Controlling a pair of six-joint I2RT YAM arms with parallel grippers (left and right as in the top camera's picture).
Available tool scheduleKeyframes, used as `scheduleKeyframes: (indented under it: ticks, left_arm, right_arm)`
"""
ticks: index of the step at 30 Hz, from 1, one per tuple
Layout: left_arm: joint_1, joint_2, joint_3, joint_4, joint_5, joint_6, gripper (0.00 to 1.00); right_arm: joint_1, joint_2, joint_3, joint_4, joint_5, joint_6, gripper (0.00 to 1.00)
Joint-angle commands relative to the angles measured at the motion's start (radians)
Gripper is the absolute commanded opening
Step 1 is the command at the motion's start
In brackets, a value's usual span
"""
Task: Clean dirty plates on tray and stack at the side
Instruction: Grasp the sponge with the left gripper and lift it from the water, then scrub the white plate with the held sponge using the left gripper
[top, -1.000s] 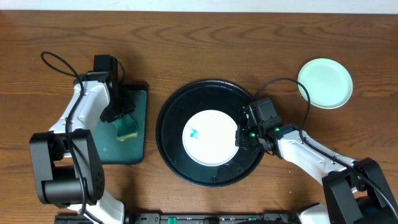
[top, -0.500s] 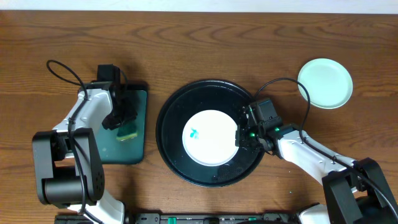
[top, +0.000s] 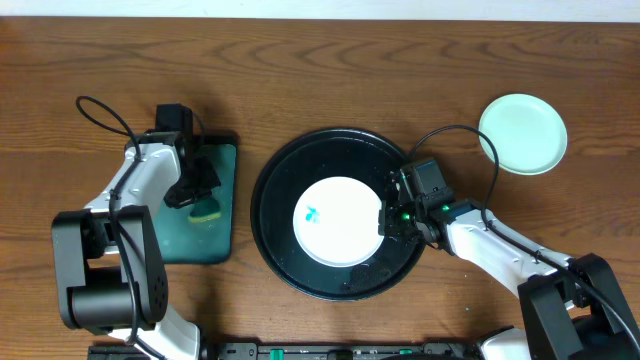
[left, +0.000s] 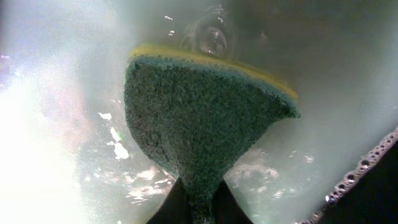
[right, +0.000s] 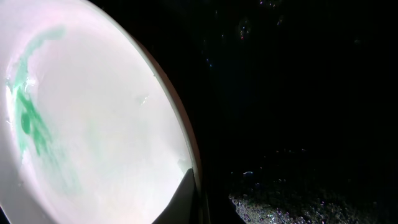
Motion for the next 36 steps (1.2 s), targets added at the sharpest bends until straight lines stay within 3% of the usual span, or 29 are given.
scheduleKeyframes:
  ticks: [1, 9, 19, 33, 36]
  left_arm:
    - [0.002, 0.003, -0.018, -0.014, 0.054, 0.023, 0.07]
    - [-0.006, -0.185, -0.018, -0.014, 0.069, 0.053, 0.07]
    - [-0.006, -0.468, -0.018, -0.018, 0.085, 0.193, 0.07]
    - [-0.018, -0.55, -0.018, -0.011, 0.087, 0.239, 0.07]
    - [-0.018, -0.544, -0.018, -0.035, 0.03, 0.16, 0.07]
  right_arm:
    - [0.007, 0.015, 0.003, 0.001, -0.016, -0.015, 0.02]
    - [0.007, 0.015, 0.003, 0.001, -0.016, -0.015, 0.02]
    - [0.007, 0.015, 0.003, 0.001, -0.016, -0.015, 0.02]
    - [0.007, 0.015, 0.003, -0.001, -0.016, -0.015, 0.02]
    - [0.007, 0.015, 0.003, -0.001, -0.015, -0.015, 0.02]
